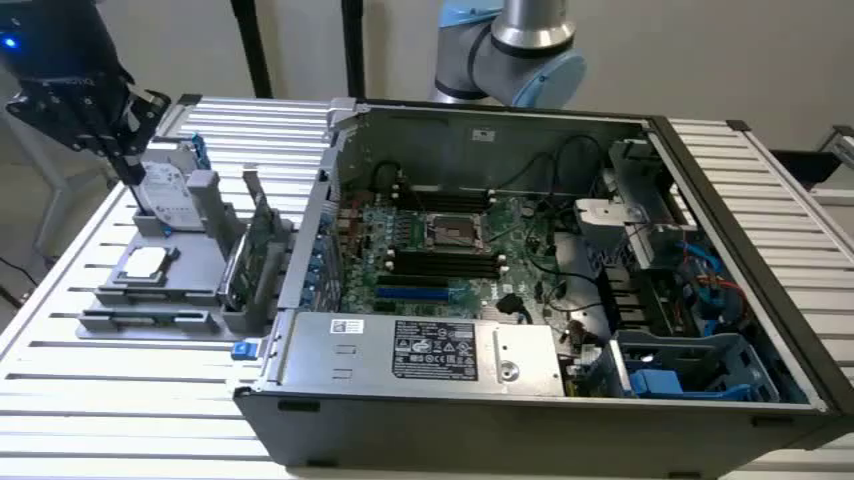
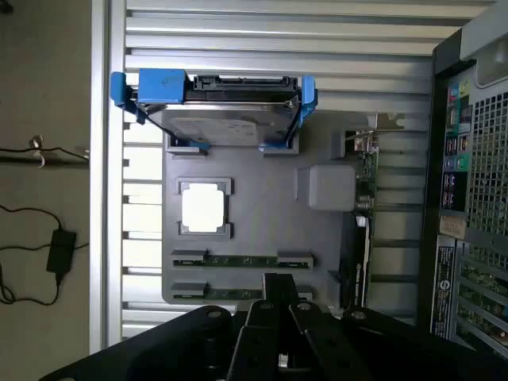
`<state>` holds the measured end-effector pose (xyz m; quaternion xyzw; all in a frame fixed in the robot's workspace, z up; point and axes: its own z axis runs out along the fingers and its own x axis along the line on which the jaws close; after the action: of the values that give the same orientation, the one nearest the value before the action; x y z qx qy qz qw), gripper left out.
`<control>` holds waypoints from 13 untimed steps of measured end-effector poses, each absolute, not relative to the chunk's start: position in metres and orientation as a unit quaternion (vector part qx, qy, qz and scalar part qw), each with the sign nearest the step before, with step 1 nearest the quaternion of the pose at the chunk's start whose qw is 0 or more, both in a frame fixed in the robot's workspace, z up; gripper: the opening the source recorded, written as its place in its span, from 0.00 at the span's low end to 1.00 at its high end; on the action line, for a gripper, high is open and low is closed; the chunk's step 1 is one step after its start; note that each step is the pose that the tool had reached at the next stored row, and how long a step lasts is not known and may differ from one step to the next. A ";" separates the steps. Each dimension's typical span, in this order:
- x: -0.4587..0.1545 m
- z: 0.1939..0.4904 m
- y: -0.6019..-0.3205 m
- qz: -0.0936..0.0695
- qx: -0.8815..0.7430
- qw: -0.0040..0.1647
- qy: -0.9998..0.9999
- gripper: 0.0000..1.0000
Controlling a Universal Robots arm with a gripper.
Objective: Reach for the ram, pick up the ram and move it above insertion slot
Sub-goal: 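Reach for the ram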
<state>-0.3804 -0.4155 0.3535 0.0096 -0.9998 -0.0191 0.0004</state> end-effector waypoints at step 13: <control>-0.380 0.354 -0.415 -0.019 0.010 0.000 -1.000 0.11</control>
<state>-0.3804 -0.4155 0.3536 0.0096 -0.9998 -0.0191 0.0005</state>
